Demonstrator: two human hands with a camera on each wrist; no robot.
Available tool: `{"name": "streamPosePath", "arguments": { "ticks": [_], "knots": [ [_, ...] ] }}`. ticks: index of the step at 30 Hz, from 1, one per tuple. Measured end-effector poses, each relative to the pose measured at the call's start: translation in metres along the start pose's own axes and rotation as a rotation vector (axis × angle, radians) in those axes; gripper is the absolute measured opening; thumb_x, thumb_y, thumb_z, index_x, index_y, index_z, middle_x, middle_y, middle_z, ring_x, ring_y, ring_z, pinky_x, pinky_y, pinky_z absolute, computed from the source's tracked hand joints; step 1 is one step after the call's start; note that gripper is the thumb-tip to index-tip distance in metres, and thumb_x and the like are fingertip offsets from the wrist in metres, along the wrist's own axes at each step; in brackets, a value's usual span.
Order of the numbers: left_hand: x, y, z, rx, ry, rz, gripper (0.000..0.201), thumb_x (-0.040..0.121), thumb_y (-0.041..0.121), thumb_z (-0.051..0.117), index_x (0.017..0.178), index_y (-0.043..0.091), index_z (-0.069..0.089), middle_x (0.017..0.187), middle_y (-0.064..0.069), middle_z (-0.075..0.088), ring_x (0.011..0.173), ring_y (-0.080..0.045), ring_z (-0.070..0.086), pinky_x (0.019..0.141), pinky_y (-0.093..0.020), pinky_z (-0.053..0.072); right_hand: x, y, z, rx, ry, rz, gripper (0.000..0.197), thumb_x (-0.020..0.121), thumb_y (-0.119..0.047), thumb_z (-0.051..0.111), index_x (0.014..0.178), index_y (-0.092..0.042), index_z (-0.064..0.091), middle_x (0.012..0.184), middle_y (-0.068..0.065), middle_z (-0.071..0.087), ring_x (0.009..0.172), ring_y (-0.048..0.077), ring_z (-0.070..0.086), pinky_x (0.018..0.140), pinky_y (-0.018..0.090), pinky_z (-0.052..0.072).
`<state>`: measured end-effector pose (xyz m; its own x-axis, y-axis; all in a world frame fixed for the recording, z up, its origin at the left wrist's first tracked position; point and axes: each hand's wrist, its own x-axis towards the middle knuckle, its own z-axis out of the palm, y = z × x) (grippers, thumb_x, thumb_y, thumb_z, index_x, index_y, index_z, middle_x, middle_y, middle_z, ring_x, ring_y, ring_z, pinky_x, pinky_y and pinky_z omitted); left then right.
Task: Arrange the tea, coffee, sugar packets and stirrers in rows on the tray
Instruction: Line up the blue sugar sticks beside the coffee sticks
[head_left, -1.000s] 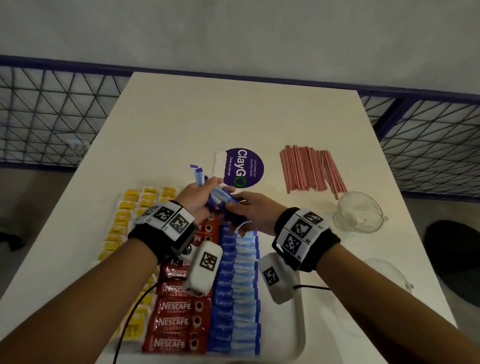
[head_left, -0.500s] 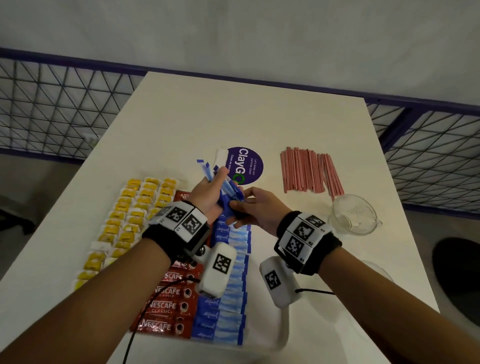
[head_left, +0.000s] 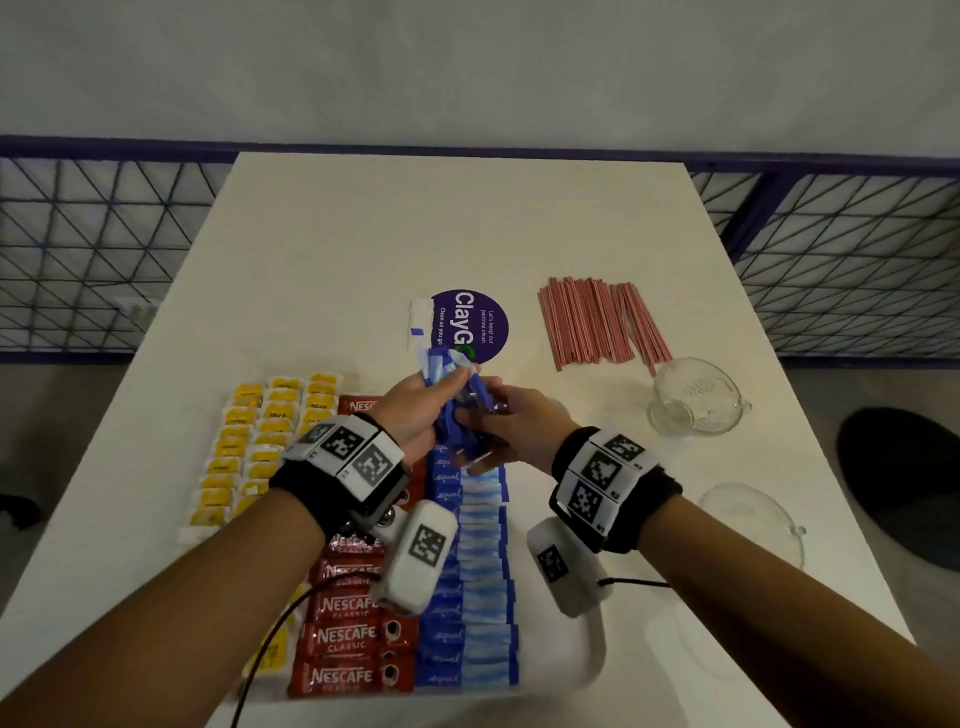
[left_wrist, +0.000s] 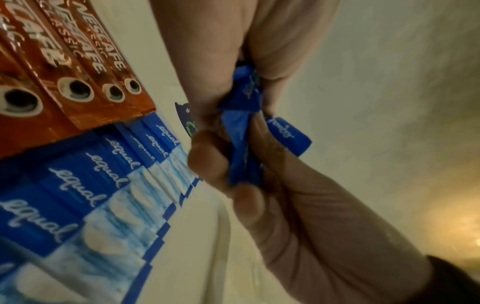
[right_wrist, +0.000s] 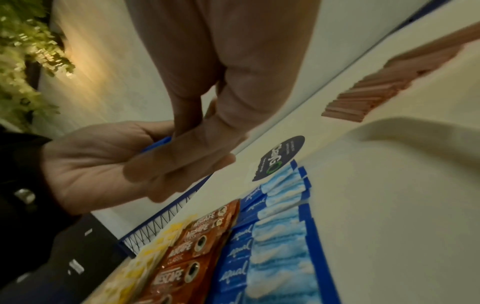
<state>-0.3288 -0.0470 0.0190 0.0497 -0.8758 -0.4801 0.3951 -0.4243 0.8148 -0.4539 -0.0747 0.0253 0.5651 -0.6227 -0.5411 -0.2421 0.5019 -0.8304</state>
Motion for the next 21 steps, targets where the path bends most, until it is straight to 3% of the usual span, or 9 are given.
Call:
{"name": "streamPosePath", "arguments": {
  "ticks": [3,5,7,10,11,14,17,19,21],
  "knots": [
    [-0.001,-0.002,-0.005,0.086,0.060,0.001,0.016,0.097,0.013,0.044,0.103,0.006,0.057,0.084,-0.012,0.065,0.074,-0.022,0.062,0.061,-0.027,0.055,-0.004,-0.002,0.005,-0.233,-0.005,0.034,0.021,0.089,-0.016,0.060,0.106,-0.009,0.051,0.086,0.016,0.065,0.055,0.021,0.066,0.059,0.035,0.059],
    [0.001,-0.003,-0.009,0.217,0.094,0.018,0.020,0.097,0.015,0.046,0.112,0.006,0.056,0.094,-0.016,0.062,0.080,-0.025,0.060,0.071,-0.033,0.053,-0.007,-0.003,0.007,-0.307,0.062,0.060,0.028,0.083,-0.027,0.067,0.098,-0.011,0.051,0.090,0.017,0.065,0.060,0.026,0.065,0.054,0.038,0.059],
    [0.002,-0.003,-0.014,0.351,0.111,0.026,0.024,0.096,0.020,0.047,0.116,0.009,0.054,0.098,-0.012,0.063,0.085,-0.024,0.060,0.079,-0.037,0.051,-0.008,-0.005,0.007,-0.307,0.170,0.049,0.035,0.079,-0.037,0.070,0.094,-0.015,0.048,0.088,0.014,0.064,0.056,0.025,0.062,0.043,0.032,0.053],
    [0.001,0.000,-0.021,0.635,0.046,0.049,0.032,0.096,0.032,0.045,0.123,0.015,0.052,0.110,-0.009,0.063,0.100,-0.025,0.061,0.092,-0.041,0.049,-0.007,-0.007,0.005,-0.390,0.264,-0.012,0.034,0.076,-0.045,0.070,0.085,-0.020,0.050,0.077,0.010,0.064,0.060,0.027,0.062,0.050,0.036,0.054],
    [0.001,0.001,-0.022,0.702,0.026,0.062,0.032,0.096,0.035,0.044,0.122,0.017,0.052,0.109,-0.008,0.063,0.099,-0.025,0.061,0.091,-0.038,0.049,-0.007,-0.007,0.006,-0.435,0.269,-0.027,0.032,0.075,-0.044,0.071,0.082,-0.019,0.052,0.076,0.011,0.065,0.062,0.028,0.061,0.056,0.039,0.056],
    [-0.001,0.007,-0.022,0.788,-0.027,0.040,0.022,0.096,0.038,0.042,0.105,0.022,0.054,0.094,-0.006,0.060,0.081,-0.020,0.059,0.071,-0.029,0.049,-0.007,-0.005,0.010,-0.511,0.282,-0.030,0.022,0.078,-0.031,0.072,0.076,-0.016,0.056,0.071,0.011,0.065,0.058,0.024,0.059,0.065,0.041,0.056],
    [-0.004,0.013,-0.027,0.800,-0.085,-0.015,0.024,0.093,0.045,0.043,0.087,0.026,0.056,0.088,-0.014,0.056,0.081,-0.024,0.054,0.075,-0.032,0.044,-0.008,-0.006,0.009,-0.308,0.305,0.012,0.015,0.080,-0.013,0.070,0.071,-0.010,0.058,0.064,0.009,0.060,0.053,0.020,0.057,0.063,0.036,0.057],
    [-0.007,0.016,-0.032,0.721,-0.116,-0.028,0.024,0.094,0.040,0.044,0.096,0.023,0.061,0.080,-0.014,0.057,0.073,-0.022,0.056,0.068,-0.028,0.042,-0.011,-0.006,0.008,-0.104,0.292,0.015,0.015,0.082,-0.002,0.066,0.070,-0.003,0.057,0.059,0.009,0.057,0.049,0.016,0.057,0.053,0.027,0.054],
    [-0.012,0.020,-0.035,0.635,-0.139,-0.040,0.023,0.097,0.029,0.044,0.106,0.016,0.061,0.061,-0.007,0.059,0.048,-0.009,0.057,0.052,-0.016,0.044,-0.011,-0.005,0.009,0.032,0.270,-0.017,0.016,0.082,0.003,0.063,0.069,-0.002,0.054,0.052,0.008,0.056,0.045,0.015,0.059,0.051,0.023,0.054]
  ]
}}
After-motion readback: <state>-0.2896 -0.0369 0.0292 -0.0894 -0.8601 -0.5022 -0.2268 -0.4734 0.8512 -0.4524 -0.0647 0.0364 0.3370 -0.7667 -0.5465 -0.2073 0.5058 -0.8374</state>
